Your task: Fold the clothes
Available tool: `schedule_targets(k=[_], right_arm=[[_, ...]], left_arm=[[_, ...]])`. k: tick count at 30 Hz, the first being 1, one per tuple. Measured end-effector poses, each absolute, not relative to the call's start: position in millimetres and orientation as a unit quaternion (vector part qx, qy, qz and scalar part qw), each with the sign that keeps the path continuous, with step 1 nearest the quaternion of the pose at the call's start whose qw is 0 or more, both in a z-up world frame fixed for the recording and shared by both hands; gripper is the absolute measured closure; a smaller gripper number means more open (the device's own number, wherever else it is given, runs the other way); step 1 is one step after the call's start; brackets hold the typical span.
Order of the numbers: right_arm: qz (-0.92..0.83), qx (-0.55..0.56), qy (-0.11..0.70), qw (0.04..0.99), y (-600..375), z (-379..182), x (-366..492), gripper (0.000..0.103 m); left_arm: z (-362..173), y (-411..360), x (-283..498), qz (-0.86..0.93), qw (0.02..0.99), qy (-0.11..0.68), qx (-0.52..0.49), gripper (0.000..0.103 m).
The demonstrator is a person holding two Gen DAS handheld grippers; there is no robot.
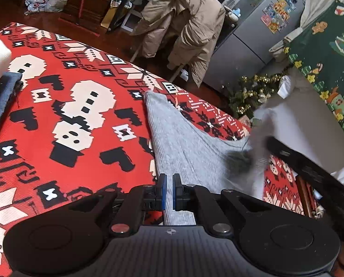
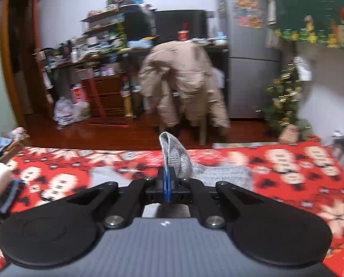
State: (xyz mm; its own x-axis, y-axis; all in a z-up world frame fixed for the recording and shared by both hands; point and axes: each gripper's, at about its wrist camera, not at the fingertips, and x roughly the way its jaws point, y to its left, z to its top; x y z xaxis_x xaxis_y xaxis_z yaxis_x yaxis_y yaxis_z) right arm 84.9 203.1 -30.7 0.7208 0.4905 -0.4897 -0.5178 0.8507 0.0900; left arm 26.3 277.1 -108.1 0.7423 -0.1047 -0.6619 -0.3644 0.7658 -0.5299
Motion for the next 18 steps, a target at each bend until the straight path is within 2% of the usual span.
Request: schedule_targets(k=[9,10,11,12,13,18], right_arm=[[0.295,-0.003,0.303,0.906,259,-59,95,0.1],[0.307,0.0,0.31,0.9,260,-62,96,0.093],[0.321,0.009,0.317,0.893,256,-64,98,0.09],[0.335,0.018,0.319,0.886,254,-65,98,0.07],[0.344,0.027,0.319,0.883,249,-66,99,0.058],[0.356,0.053,0.316,0.878,212,-55,87,0.059]], left_arm=[[-111,284,27,0.068,0.866,0.349,-0.351,0.1],[-112,284,27,0.067,0.866,0.35,-0.352,0.1],[-112,284,27,0.066,0.866,0.349,-0.353,0.1],[-111,283,27,0.064,0.866,0.349,-0.354,0.1],[-111,283,26,0.063,0.866,0.348,-0.354,0.1],[-109,281,26,0.042,0.864,0.339,-0.369,0.1]])
